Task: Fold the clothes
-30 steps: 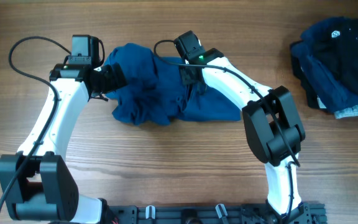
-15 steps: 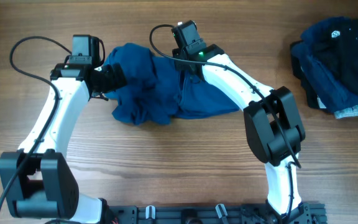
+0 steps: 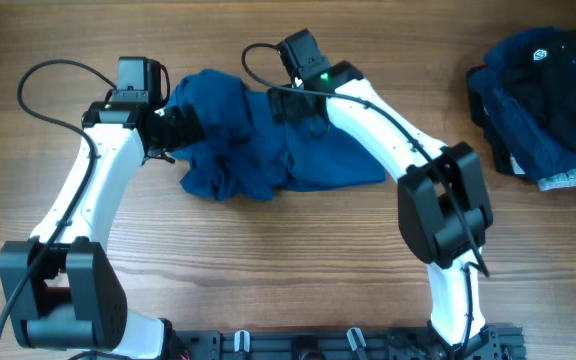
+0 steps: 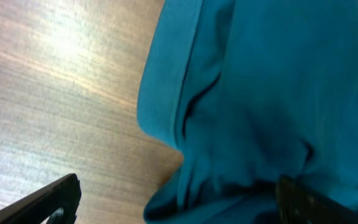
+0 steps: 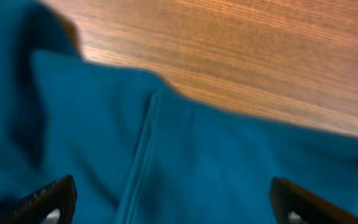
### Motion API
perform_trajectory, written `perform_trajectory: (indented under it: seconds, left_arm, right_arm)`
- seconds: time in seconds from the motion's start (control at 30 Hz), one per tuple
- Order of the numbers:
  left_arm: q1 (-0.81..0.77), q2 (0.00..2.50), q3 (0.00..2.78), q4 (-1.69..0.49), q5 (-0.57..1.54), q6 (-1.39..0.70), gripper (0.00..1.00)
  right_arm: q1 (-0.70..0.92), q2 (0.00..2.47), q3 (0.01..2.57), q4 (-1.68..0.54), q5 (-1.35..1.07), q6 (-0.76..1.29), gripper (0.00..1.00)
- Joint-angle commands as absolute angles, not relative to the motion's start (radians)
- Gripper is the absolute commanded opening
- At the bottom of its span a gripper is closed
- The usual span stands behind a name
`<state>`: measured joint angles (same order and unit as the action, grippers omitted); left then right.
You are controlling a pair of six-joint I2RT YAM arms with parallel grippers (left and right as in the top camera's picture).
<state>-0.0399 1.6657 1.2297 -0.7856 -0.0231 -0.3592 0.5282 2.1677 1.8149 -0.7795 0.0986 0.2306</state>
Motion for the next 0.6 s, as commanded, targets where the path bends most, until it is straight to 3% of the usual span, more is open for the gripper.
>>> perform_trajectory:
  seconds: [0.0, 0.37, 0.57]
  left_arm:
    - [-0.003, 1.678, 1.244, -0.797, 0.005, -0.339, 1.00]
    - [0.200, 1.810, 1.244, -0.698, 0.292, -0.143, 0.99]
    - [0.229, 1.926, 1.244, -0.625, 0.400, -0.066, 0.98]
  right_arm:
    - [0.520, 2.057, 1.893, -0.887, 0.053, 0.221, 1.00]
    - [0.363, 2.020, 1.893, -1.066, -0.139, 0.198, 1.00]
    - [0.313, 2.015, 1.893, -1.094, -0.166, 0.178, 0.99]
